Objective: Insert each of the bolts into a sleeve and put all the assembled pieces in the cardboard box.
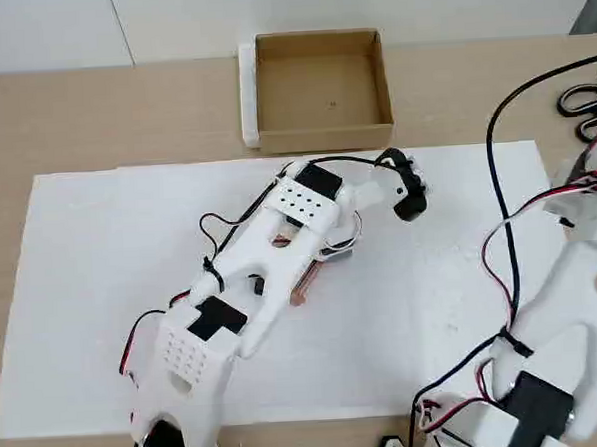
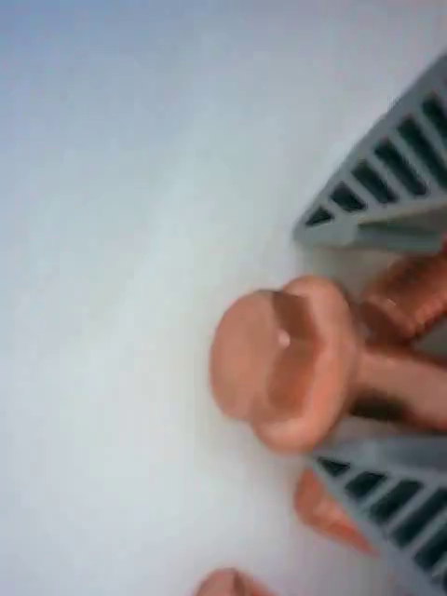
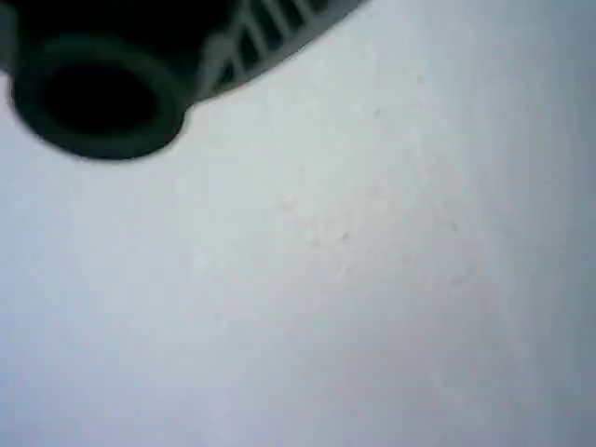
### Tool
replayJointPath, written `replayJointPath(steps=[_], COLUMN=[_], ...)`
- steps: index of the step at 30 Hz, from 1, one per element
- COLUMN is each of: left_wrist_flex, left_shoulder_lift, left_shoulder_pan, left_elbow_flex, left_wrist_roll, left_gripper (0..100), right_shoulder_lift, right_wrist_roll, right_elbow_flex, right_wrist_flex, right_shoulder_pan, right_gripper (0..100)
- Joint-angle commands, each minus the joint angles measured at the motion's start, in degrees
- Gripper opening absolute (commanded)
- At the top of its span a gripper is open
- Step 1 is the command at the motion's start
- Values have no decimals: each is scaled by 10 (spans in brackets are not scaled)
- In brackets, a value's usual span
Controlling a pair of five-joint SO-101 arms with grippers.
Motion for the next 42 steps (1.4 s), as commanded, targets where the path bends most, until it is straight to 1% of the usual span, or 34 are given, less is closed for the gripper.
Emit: replayJointPath(steps=[1, 3, 4, 17, 24, 35, 39, 42], left_wrist_flex=[-16, -16, -16, -10, 83, 154, 188, 218], left_shoulder_lift=[9, 9, 9, 3, 8, 3, 3, 3], left_shoulder_pan=[7, 7, 7, 27, 29, 21, -13, -44], left_elbow_flex=[-17, -17, -17, -33, -158, -247, -315, -365], left_wrist_roll=[6, 6, 6, 6, 6, 9, 59, 80], left_gripper=[58, 12, 4, 7, 7, 7, 7, 7], right_shoulder_lift=[-22, -22, -22, -22, -22, -24, -27, -27], right_wrist_roll=[5, 5, 5, 5, 5, 5, 5, 5], right_elbow_flex=[-28, -28, -28, -27, -26, 9, 8, 9], right_wrist_flex=[-9, -9, -9, -7, -7, -20, -24, -24], right_shoulder_pan=[5, 5, 5, 4, 4, 1, 1, 1], right_gripper=[4, 4, 4, 4, 4, 4, 4, 4])
